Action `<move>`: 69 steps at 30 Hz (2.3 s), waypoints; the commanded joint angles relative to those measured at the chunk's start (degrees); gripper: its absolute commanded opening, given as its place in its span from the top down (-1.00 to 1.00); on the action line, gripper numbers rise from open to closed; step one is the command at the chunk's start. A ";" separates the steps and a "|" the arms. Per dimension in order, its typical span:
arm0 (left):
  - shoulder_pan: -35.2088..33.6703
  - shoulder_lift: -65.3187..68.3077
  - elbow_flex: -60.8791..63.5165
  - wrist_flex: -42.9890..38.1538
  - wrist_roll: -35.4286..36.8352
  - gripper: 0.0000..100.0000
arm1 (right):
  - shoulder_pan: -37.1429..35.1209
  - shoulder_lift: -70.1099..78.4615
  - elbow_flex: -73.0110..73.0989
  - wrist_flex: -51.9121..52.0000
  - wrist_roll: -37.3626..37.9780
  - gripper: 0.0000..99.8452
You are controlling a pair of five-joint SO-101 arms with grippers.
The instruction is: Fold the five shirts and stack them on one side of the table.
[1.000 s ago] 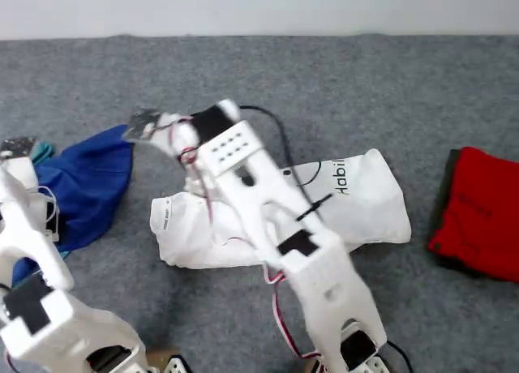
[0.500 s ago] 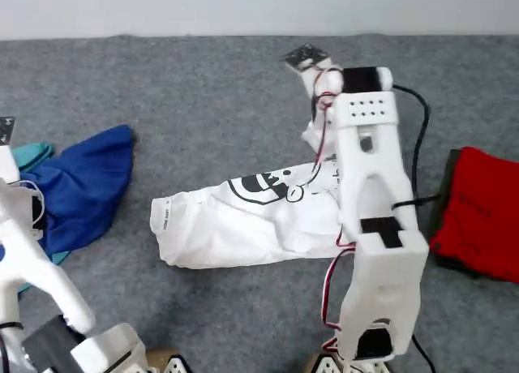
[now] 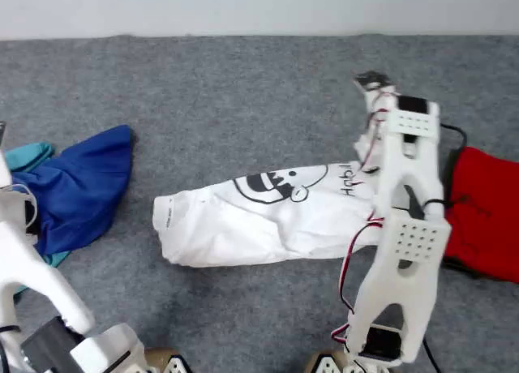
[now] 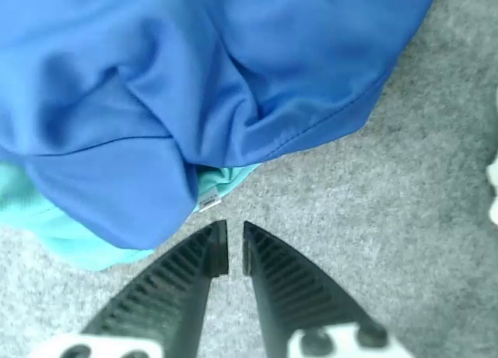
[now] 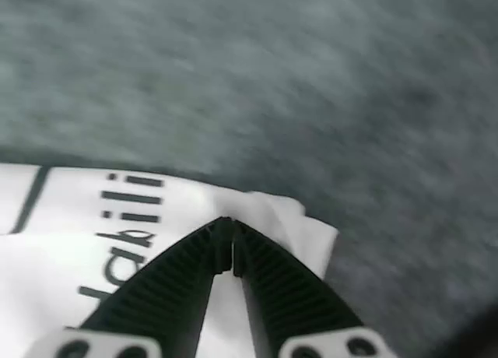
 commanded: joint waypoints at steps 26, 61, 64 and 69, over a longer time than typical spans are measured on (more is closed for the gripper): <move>-0.62 -2.29 -2.33 3.78 -0.62 0.91 | -1.27 -15.60 8.18 19.74 -14.51 0.28; -0.70 -2.37 -2.42 2.20 -0.70 0.91 | -22.55 -30.37 11.25 23.25 -3.60 0.98; -0.79 -2.37 -2.42 2.20 -0.70 0.91 | -27.30 -33.63 11.25 23.34 -3.69 0.98; -0.62 -2.37 -2.42 2.20 -0.70 0.91 | -35.12 -35.03 11.25 23.34 -3.69 0.98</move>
